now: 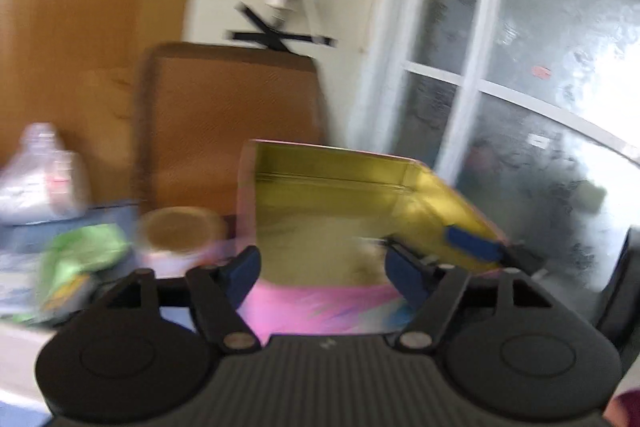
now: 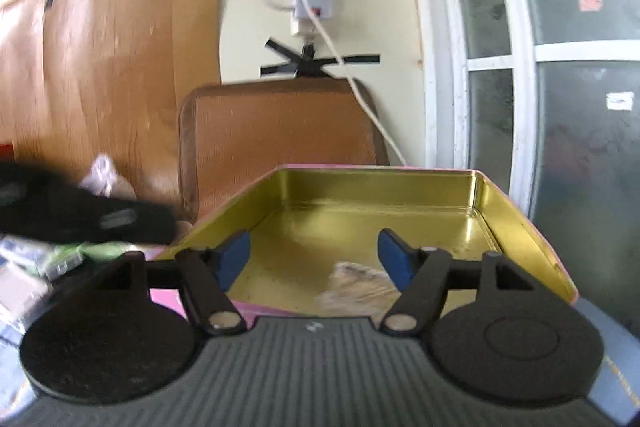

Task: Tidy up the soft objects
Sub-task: 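Carry the cotton swab bag into the pink tin and open the left tool, then grasp the white plastic tray with the left tool and drop it into the tin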

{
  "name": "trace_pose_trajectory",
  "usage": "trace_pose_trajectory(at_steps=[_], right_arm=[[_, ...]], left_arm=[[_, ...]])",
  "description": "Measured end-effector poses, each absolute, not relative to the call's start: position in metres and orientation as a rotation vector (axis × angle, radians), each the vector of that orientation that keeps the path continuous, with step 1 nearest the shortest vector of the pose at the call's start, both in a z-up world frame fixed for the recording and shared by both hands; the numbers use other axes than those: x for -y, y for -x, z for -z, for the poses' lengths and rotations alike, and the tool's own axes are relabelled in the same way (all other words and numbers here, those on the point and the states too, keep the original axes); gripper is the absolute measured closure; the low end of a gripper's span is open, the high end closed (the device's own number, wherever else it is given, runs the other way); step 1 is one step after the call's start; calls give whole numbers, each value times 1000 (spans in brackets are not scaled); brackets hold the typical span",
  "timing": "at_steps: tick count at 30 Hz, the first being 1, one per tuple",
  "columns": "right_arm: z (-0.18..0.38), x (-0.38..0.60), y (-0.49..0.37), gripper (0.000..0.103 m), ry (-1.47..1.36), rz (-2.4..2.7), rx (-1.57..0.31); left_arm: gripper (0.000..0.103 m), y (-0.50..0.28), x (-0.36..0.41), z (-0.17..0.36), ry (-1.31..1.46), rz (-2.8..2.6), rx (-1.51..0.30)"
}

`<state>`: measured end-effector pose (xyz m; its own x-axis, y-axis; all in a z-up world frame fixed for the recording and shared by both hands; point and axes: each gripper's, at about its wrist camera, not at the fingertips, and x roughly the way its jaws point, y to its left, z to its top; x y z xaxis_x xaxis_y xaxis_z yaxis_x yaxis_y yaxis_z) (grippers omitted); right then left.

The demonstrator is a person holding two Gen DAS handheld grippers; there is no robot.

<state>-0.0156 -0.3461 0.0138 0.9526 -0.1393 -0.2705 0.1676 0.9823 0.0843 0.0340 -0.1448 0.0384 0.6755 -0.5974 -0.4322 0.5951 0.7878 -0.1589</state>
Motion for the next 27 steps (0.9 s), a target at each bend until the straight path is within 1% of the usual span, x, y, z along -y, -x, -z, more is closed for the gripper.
trace_pose_trajectory(at_steps=[2,4,6,9,12,13,14,15,16,17,18,19,20,24,27], right_arm=[[-17,345,14,30,-122,117,-243],[-23,321,34,30,-119,35,-221],[-28,298,34,30,-119,-106,-234],[-25,258,14,30,-157,-368,-360],[-11,217,-15,30,-174,-485,-493],[-4,208,-23,30,-184,-495,-531],[2,205,-38,30,-214,-494,-576],[8,204,-49,31,-253,-490,-615],[13,204,-59,31,-300,-494,-650],[17,205,-73,33,-343,-505,-682],[20,195,-70,43,-351,-508,-707],[24,193,-78,63,-353,-521,-747],[28,181,-72,67,-349,-538,-777],[19,190,-39,71,-282,-508,-713],[8,204,-9,71,-258,-487,-636]], left_arm=[[28,-30,103,-29,26,590,-487],[28,-25,59,-17,58,487,-503],[28,-24,14,-4,117,369,-533],[30,-31,-49,11,244,219,-593],[34,-47,-86,13,341,178,-621],[38,-54,-92,14,350,182,-631],[44,-63,-91,15,350,185,-643],[48,-71,-90,18,346,193,-660],[56,-80,-89,21,349,204,-683],[66,-88,-86,26,362,224,-716],[71,-91,-81,31,379,253,-746],[70,-89,-77,36,390,269,-757],[70,-83,-74,39,380,265,-750],[70,-53,-63,40,424,331,-751],[70,-37,-37,25,364,396,-720]])
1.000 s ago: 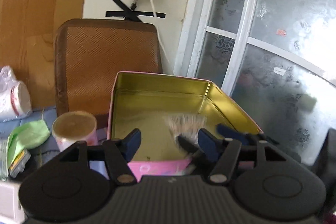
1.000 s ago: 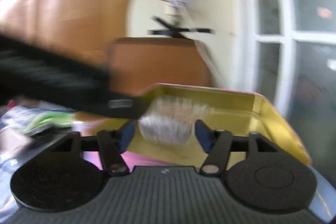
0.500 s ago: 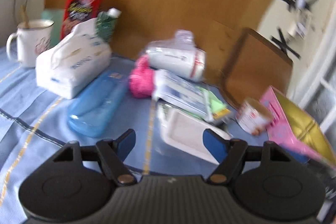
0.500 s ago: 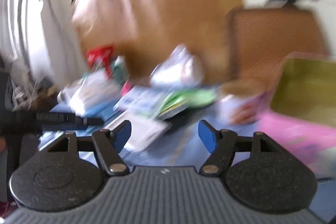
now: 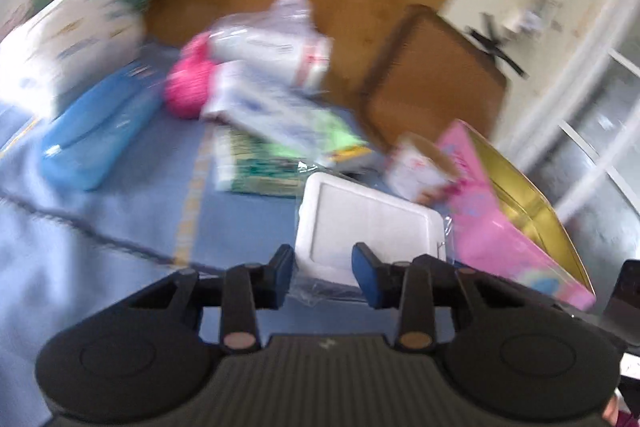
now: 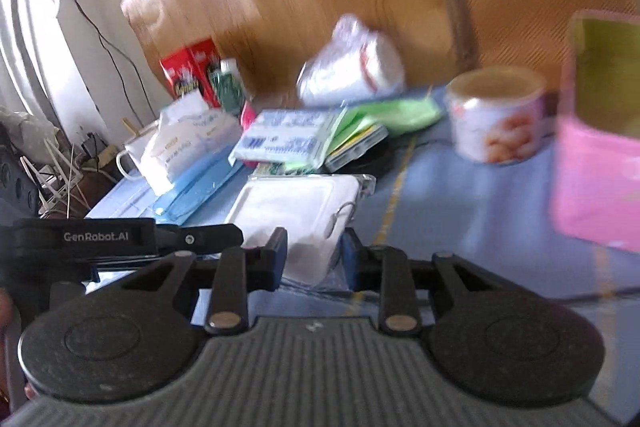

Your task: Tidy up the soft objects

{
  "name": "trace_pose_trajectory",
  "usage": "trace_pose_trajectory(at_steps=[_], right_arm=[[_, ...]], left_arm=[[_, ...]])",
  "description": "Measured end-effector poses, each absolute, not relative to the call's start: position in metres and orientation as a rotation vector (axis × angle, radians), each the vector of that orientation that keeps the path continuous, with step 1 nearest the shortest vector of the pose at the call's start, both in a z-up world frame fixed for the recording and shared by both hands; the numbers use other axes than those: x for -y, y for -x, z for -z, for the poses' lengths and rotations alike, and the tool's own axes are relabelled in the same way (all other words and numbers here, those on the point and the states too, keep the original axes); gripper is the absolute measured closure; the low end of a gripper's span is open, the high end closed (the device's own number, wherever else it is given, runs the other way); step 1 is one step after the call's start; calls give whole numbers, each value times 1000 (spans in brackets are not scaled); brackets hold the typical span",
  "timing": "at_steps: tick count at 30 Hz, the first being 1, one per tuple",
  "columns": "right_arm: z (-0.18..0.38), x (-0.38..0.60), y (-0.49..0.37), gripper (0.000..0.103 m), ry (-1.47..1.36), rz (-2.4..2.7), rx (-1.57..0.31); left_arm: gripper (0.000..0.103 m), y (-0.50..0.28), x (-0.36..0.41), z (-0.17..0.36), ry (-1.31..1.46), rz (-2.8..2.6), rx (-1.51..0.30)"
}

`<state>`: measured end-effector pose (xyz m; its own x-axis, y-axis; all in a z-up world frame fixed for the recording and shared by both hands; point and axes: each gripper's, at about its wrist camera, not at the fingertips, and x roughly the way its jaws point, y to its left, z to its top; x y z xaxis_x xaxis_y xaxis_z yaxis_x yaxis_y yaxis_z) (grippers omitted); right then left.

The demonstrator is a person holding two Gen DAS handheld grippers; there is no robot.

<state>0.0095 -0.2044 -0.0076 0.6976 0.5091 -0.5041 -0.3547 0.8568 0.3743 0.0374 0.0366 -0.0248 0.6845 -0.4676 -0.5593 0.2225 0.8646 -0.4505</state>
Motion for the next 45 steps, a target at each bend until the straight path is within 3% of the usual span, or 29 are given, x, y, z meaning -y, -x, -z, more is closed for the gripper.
trace_pose_trajectory(at_steps=[9,16,18,20,21,22,23,31,39,45], right_arm=[[-26,296,22,70,-265,-233,-351],[-22,380,19,69,-348,-19,-310],[-16,393,16,66,-348,31,-320],[-11,397,12,50,-306,127,-330],[-9,400,13,35,-301,182,-315],[-8,403,16,31,-316,219,-287],[-9,409,22,31,-337,234,-261],[-24,365,39,31,-247,119,-110],[-8,252,18,33,-73,-249,-234],[-3,182,-10,33,33,-409,-328]], left_arm=[[68,-53,104,-40,168,611,-586],[68,-75,208,-35,83,726,-612],[68,-80,223,-26,61,723,-633],[67,-77,227,-23,32,700,-631],[65,-74,223,-24,26,698,-624],[58,-71,217,-25,26,699,-609],[53,-66,205,-27,27,692,-592],[39,-37,81,-20,51,503,-500],[39,-21,-58,17,60,121,-524],[39,-29,-109,36,183,20,-565]])
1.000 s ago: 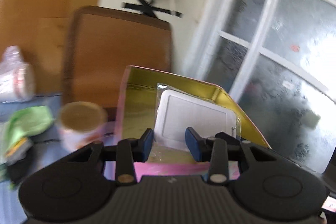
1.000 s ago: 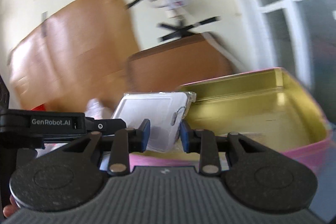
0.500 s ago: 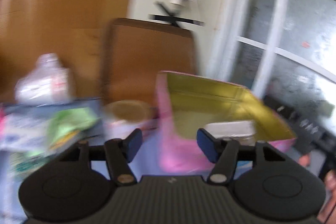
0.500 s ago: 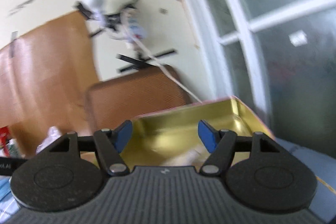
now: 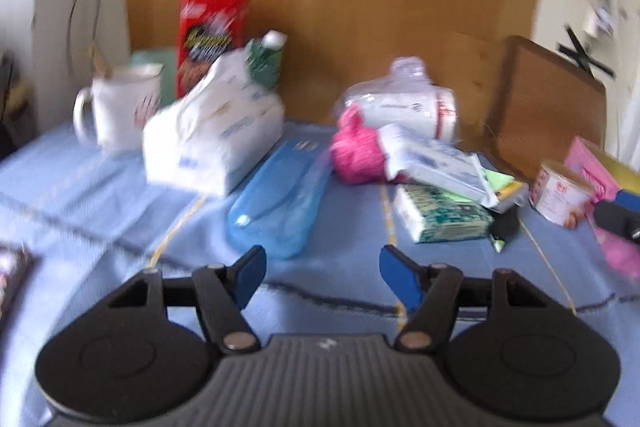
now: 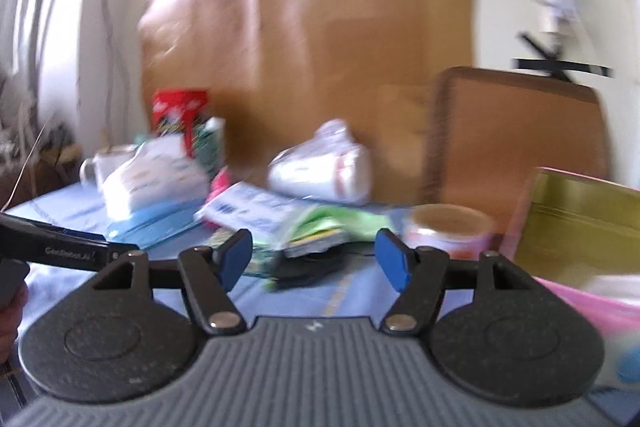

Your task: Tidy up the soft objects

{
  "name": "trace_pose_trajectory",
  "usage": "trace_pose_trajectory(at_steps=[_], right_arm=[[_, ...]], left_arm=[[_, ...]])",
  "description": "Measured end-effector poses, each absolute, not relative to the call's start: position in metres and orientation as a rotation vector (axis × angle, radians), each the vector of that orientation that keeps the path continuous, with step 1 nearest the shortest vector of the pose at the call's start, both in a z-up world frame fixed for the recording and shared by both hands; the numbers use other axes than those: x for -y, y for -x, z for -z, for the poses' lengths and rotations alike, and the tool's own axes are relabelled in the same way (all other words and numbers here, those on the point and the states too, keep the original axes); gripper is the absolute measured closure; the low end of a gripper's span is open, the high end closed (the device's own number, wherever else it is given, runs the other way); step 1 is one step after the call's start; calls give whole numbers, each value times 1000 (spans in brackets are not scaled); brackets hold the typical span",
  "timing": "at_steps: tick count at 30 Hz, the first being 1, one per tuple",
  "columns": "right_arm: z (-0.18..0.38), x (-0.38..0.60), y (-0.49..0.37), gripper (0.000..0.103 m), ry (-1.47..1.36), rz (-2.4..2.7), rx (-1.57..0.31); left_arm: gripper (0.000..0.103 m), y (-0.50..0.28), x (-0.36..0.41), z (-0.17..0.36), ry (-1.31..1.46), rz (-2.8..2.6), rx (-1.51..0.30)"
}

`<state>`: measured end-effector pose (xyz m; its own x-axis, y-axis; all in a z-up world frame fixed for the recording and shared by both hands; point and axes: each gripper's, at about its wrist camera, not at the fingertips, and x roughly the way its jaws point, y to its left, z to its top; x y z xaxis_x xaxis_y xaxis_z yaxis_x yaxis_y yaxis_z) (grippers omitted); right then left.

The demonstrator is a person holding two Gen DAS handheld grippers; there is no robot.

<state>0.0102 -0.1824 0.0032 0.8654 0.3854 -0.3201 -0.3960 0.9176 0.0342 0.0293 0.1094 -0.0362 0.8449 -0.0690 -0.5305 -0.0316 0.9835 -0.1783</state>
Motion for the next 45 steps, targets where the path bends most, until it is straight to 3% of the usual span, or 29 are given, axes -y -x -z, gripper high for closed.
trace_pose_trajectory(at_steps=[6,10,12,21,23,25,26,27,28,29,35,38,39,40,41,43,45], right_arm=[[-3,138,-52,32,63,-456,-420],[2,116,-84,10,37,-436,-474],[3,111,-96,7,5,-429,-489],[21,78,-133,4,105,-454,-571],[20,79,-129,19,109,-450,-560],[16,82,-120,43,119,-427,-533],[15,85,-119,50,124,-427,-528],[13,89,-117,66,120,-436,-528],[12,94,-114,90,116,-440,-534],[13,98,-111,96,112,-449,-547],[22,117,-81,96,146,-509,-566],[19,121,-72,91,159,-523,-518],[15,121,-74,79,161,-531,-503],[12,121,-77,57,161,-539,-496],[8,118,-82,45,157,-546,-489],[4,109,-91,12,150,-552,-473],[4,97,-98,3,142,-554,-474]], left_arm=[[38,-32,-102,38,142,-15,-558],[38,-34,-92,41,70,-46,-564],[38,-35,-91,42,57,-53,-565],[35,-36,-91,42,53,-58,-563],[35,-36,-91,42,54,-56,-564],[35,-37,-92,43,58,-55,-569],[35,-37,-92,42,61,-56,-571],[35,-37,-92,43,64,-56,-573],[35,-37,-93,43,66,-57,-573],[35,-37,-93,43,67,-57,-573],[25,-34,-94,43,77,-60,-557],[24,-33,-94,42,76,-71,-545],[24,-33,-94,42,73,-73,-544],[24,-33,-94,42,70,-75,-542],[24,-33,-94,42,68,-74,-539],[23,-33,-94,42,71,-73,-531],[23,-32,-96,41,79,-73,-523]])
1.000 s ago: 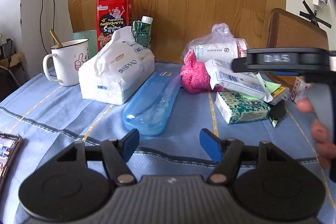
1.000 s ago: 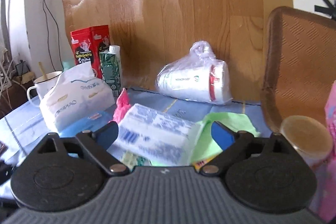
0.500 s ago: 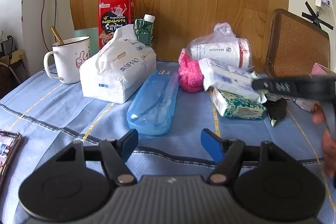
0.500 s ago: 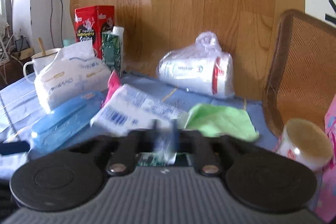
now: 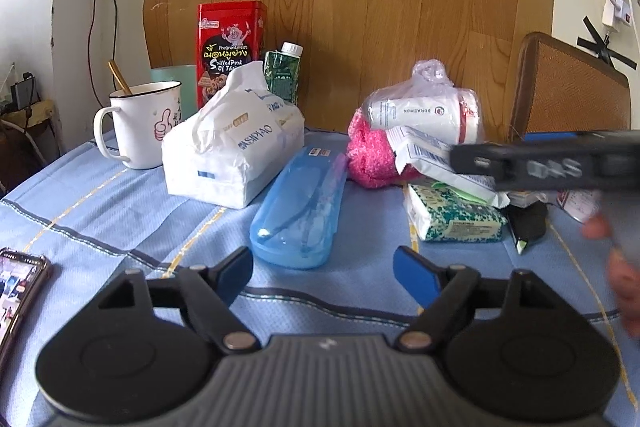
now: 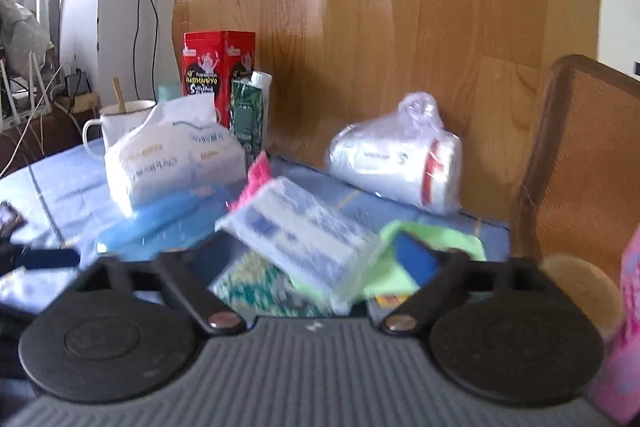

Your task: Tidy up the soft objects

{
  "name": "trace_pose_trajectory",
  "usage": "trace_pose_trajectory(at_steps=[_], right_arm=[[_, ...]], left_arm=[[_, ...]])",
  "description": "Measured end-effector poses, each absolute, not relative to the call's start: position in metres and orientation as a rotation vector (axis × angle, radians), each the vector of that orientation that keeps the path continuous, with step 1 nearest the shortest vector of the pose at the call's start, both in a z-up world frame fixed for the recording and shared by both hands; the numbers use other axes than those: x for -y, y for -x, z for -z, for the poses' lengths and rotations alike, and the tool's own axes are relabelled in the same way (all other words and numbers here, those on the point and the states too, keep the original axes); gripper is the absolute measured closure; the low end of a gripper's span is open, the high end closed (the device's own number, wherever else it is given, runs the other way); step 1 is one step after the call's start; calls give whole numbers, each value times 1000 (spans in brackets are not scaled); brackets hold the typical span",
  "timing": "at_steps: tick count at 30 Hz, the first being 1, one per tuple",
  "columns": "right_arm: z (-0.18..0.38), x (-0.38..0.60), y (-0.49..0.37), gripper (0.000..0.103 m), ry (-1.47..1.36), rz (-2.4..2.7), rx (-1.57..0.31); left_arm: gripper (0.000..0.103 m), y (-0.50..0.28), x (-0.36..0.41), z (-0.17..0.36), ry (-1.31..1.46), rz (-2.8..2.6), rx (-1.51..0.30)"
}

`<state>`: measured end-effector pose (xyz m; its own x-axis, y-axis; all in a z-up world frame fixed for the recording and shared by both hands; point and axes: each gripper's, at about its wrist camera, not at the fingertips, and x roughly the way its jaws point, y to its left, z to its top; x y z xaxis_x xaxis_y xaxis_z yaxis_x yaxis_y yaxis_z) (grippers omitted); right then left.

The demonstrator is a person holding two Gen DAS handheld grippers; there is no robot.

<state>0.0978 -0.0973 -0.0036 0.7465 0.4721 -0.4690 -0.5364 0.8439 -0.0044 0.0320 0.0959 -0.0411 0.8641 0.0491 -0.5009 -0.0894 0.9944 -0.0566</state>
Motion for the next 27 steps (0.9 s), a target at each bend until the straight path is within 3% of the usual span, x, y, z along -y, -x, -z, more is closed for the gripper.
trace_pose_trajectory(at_steps=[8,9,10,12,16,19,24,26,27], right_arm=[[27,41,-145,1,218,-546,-620],[31,41,-147,16,231,-526,-631],[33,43,-147,40,251,-499,-620],[33,53,-144,67,239,-500,-611],[27,75,-117,85,282,-467,-513],[23,94,-86,86,336,-492,-444],[28,128,-25,85,490,-526,-370],[30,140,-6,81,526,-561,-371],[31,144,0,74,544,-584,-383]], left_arm=[[23,-31,-101,40,110,-65,-501],[23,-31,-102,40,116,-64,-497],[23,-30,-103,40,122,-64,-494],[23,-30,-105,40,135,-63,-489],[22,-29,-109,40,157,-63,-482],[12,-27,-111,39,169,-65,-466],[11,-26,-109,38,161,-67,-462],[9,-25,-109,37,160,-69,-457],[9,-25,-109,37,162,-71,-455]])
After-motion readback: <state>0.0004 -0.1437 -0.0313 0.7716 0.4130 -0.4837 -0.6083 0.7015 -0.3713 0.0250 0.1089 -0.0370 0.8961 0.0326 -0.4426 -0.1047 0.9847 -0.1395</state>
